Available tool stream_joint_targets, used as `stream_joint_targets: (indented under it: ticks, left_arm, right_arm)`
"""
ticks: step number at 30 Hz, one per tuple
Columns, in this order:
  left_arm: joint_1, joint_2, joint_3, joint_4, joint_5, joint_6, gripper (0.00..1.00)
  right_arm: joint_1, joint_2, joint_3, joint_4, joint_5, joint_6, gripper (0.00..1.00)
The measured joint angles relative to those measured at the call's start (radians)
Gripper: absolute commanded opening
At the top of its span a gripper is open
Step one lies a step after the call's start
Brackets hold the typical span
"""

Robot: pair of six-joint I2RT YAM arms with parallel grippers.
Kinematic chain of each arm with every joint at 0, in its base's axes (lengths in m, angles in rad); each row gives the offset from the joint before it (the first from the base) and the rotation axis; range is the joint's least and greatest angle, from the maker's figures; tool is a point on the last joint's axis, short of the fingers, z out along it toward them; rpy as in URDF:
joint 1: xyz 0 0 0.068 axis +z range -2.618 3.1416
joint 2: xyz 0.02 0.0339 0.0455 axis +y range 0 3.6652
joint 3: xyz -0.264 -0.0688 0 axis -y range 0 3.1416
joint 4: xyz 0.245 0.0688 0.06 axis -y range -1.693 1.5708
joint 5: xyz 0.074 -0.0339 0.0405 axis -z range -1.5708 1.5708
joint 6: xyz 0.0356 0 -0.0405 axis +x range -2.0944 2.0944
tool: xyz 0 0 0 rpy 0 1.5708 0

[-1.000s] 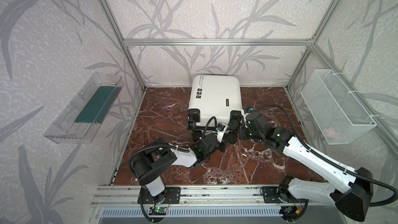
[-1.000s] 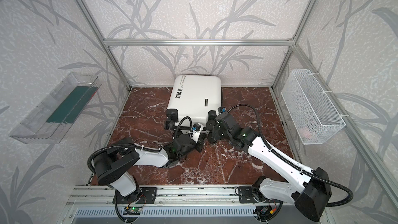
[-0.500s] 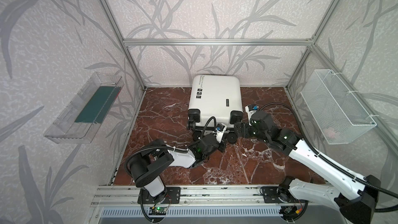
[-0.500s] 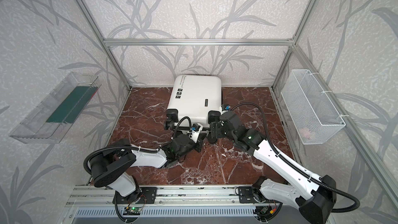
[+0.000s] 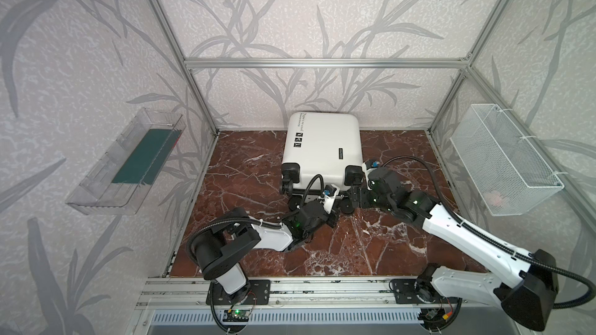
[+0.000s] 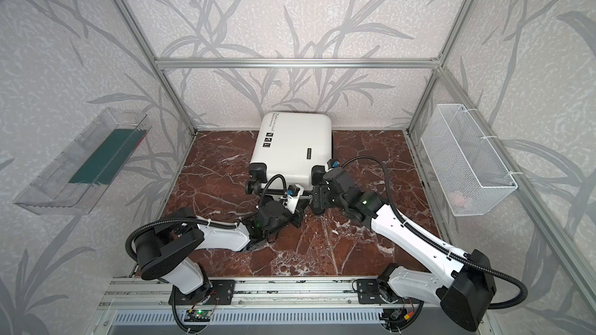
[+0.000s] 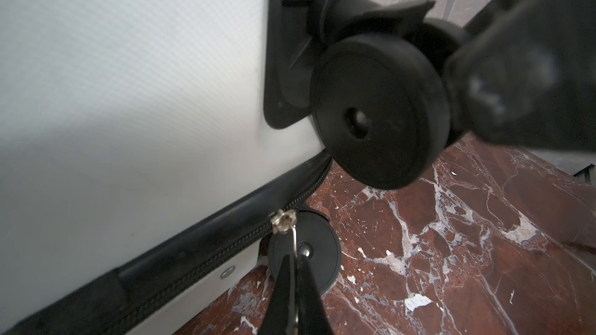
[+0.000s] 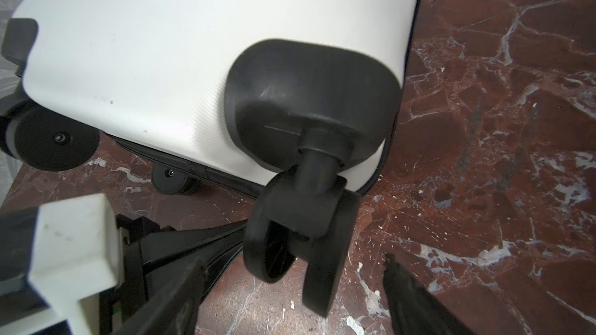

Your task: Pack the luggage

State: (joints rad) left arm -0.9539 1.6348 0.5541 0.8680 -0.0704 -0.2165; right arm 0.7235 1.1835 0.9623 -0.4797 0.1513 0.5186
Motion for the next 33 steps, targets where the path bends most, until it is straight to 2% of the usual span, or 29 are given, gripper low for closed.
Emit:
stream_joint_targets:
  ticks: [8, 15, 18, 33]
  left_arm:
    - [0.000, 0.005, 0.000, 0.007, 0.001, 0.000, 0.00]
    - [0.000, 0.005, 0.000, 0.008, 0.002, 0.000, 0.00]
    - [0.000, 0.005, 0.000, 0.020, 0.009, 0.000, 0.00]
    - [0.000, 0.014, 0.008, 0.021, 0.065, 0.006, 0.00]
  right_arm:
    - [0.000, 0.060, 0.000, 0.029, 0.013, -0.003, 0.74]
    - [0.000, 0.101, 0.004, 0.033, 0.013, -0.004, 0.38]
    - [-0.002, 0.100, 0.006, 0.018, 0.018, 0.007, 0.28]
    - [0.016, 0.088, 0.038, -0.061, 0.042, 0.008, 0.14]
